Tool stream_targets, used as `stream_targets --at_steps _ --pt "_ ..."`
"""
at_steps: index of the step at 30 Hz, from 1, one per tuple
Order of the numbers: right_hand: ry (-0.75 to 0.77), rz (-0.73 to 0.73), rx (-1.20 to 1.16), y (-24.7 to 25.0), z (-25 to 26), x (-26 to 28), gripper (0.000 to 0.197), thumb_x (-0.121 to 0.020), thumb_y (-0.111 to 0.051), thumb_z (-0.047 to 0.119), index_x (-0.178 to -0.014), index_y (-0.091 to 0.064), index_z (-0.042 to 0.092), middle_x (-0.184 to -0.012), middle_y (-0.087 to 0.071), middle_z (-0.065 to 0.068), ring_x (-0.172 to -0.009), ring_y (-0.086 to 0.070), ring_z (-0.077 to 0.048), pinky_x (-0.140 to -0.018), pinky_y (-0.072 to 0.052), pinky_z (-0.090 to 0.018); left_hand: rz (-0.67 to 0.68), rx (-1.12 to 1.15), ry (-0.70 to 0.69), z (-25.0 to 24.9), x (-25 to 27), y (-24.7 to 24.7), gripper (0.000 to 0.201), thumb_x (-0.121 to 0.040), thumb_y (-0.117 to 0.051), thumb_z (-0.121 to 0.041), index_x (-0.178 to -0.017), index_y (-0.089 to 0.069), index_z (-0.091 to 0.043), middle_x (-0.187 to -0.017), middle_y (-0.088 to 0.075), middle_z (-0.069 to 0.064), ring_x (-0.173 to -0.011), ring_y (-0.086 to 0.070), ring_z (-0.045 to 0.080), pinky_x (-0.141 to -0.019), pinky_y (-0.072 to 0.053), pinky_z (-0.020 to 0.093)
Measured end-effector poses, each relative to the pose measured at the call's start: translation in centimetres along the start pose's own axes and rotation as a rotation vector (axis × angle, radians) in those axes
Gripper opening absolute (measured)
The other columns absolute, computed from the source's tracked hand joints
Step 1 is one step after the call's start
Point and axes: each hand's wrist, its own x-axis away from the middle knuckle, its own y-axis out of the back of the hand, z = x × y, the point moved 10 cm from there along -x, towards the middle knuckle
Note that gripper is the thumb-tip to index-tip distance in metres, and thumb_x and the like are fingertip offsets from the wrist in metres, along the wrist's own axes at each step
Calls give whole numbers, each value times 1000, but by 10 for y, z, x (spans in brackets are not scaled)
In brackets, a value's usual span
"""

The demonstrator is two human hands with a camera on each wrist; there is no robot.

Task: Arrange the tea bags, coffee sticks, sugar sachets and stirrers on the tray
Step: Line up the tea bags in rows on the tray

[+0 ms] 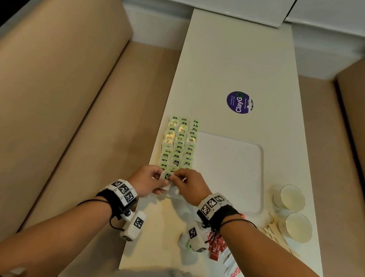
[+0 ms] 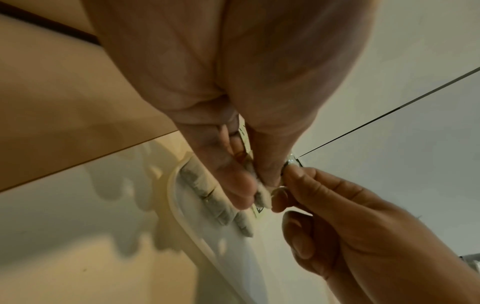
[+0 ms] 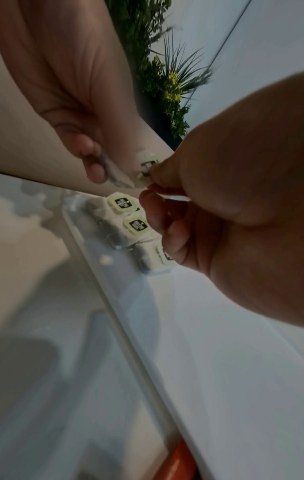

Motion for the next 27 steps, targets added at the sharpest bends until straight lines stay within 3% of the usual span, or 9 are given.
stream_targets --at_steps 5,8,12,16,19,21,23,27 --pt "-37 -72 -35 13 -1 3 24 -103 -55 32 -86 -64 17 -74 -66 5 -58 -61 -15 -62 -51 -30 -43 -70 -6 4 -6 1 9 -91 -70 -7 -98 -70 -1 -76 -64 6 -62 -66 19 -49 -50 22" --pt "-61 -8 -8 5 -7 4 30 -100 -59 38 -82 -64 15 -78 -70 -2 -64 -67 -20 -66 -54 -35 -36 -83 -15 3 -8 -1 11 -91 -71 -8 -96 -68 2 -74 -65 7 -58 -63 17 -48 -48 22" --pt "-143 15 67 4 -22 2 31 -98 -61 37 -88 -69 9 -82 -70 -10 -70 -67 -28 -71 -56 -42 -47 -122 -39 -1 -12 -4 9 -91 -71 -6 -90 -67 -14 -73 -67 4 -56 -63 14 -50 -49 25" --pt "-266 -101 117 30 -43 0 35 -97 -63 32 -69 -59 13 -63 -56 -1 -56 -48 -15 -57 -42 -31 -81 -283 -94 -6 -17 1 18 -86 -73 -6 -87 -70 -24 -73 -65 -1 -60 -61 14 -60 -52 26" --pt "-358 -10 210 26 -58 4 32 -95 -66 31 -69 -58 14 -69 -62 -1 -58 -52 -14 -55 -44 -28 -90 -369 -111 -5 -20 5 26 -83 -72 -5 -87 -68 -30 -77 -62 -3 -66 -56 12 -67 -49 25" --pt "-389 32 231 19 -64 6 25 -92 -69 30 -77 -63 12 -83 -71 -5 -65 -61 -16 -56 -50 -29 -68 -433 -130 -6 -23 2 29 -83 -74 -6 -92 -66 -31 -77 -58 -6 -66 -53 11 -69 -47 25" --pt "-405 45 234 14 -67 6 21 -90 -71 29 -83 -66 10 -91 -73 -7 -76 -68 -21 -65 -56 -34 -49 -511 -154 -8 -25 -2 33 -83 -73 -7 -105 -66 -30 -78 -58 -5 -68 -53 12 -70 -48 27" --pt "-427 -25 205 11 -67 7 18 -88 -73 28 -93 -58 18 -97 -69 -2 -85 -67 -21 -77 -58 -37 -26 -684 -181 -16 -25 -10 47 -85 -73 -18 -129 -60 -29 -86 -61 -1 -73 -58 15 -72 -52 32"
